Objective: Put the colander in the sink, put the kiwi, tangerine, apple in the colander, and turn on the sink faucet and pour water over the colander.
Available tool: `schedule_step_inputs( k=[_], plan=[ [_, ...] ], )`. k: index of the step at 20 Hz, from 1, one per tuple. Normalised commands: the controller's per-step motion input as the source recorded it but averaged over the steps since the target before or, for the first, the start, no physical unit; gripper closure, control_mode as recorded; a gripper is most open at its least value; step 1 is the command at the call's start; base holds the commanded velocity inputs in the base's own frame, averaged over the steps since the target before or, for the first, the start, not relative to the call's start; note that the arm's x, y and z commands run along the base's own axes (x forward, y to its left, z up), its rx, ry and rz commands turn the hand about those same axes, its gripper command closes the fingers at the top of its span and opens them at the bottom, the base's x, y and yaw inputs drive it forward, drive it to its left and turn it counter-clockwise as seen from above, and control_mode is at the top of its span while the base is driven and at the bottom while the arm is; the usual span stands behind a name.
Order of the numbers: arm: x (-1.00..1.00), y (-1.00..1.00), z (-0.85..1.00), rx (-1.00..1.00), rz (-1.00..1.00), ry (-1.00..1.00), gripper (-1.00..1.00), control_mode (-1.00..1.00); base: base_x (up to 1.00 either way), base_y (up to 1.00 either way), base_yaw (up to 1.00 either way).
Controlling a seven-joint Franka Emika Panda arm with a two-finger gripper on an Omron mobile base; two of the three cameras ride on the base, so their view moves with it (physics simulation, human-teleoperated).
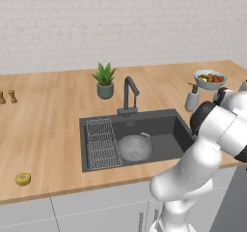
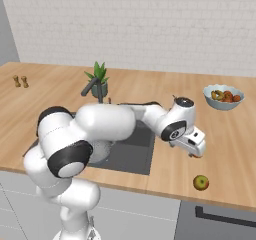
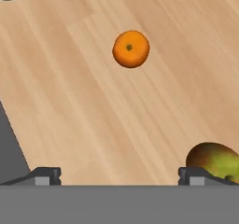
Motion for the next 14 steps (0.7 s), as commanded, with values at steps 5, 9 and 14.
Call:
schedule_step_inputs(
  k=[5,9,14],
  plan=[
    [0.14,-0.53,-0.12,0.00,0.00,0.00,-1.00,-1.00,0.00,0.00,0.00],
    [0.20,-0.23,-0.13,0.00,0.00,0.00,-1.00,-1.00,0.00,0.00,0.00],
    [0.24,-0.07,-0.14,0.00,0.00,0.00,-1.00,-1.00,0.00,0.00,0.00]
  ],
)
